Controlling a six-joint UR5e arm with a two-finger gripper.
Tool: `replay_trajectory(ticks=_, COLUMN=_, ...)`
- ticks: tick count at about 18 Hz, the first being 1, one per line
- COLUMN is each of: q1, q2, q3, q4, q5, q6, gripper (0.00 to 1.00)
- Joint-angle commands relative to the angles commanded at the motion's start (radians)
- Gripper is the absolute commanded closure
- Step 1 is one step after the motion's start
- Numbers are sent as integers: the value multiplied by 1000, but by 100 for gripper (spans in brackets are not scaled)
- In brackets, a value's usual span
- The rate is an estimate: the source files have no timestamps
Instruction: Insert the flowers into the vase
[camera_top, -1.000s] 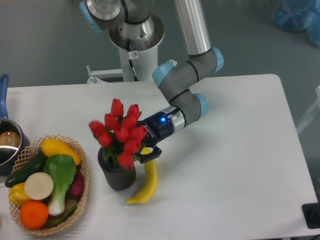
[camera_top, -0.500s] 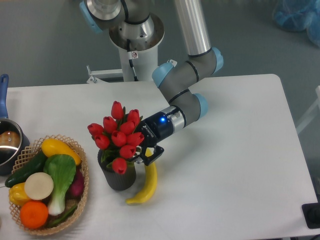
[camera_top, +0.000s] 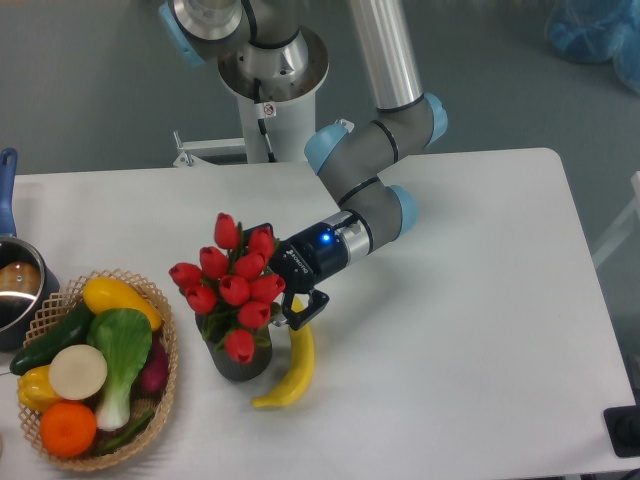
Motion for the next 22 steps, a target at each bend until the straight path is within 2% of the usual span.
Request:
replay_trajectory(ticks=2, q1=17, q2=18, q3=-5, q4=0, q5=49, q6=0, gripper=0)
replay_trajectory(ticks=7, q1=28, q2=43, q3=-5, q4=0, q5=62, q6=-2, gripper=0)
replay_trajectory(ticks=9, q1=38, q2=58, q3=3, q4=2, q5=135, q6=-3, gripper=0)
replay_trajectory(ticks=12, q1=86, q2=87, q3=24, q4=-2, q5=281, q6=-24, gripper=0)
replay_trajectory(ticks=15, q1=135, q2=112, q3=31, q4=-2, q5=333, q6=-34, gripper=0)
replay_trajectory(ticks=18, q1=190, q2=155, q3=46, q4=-3, q5=420, q6=-54, gripper=0)
replay_trajectory(ticks=20, q1=224, q2=182, q3=54, q4=-3, q5=439, q6=-104, gripper=0)
replay_trajectory(ticks=22, q1=264, q2=227, q3=75, q4=-3, q5=488, q6=-123, gripper=0)
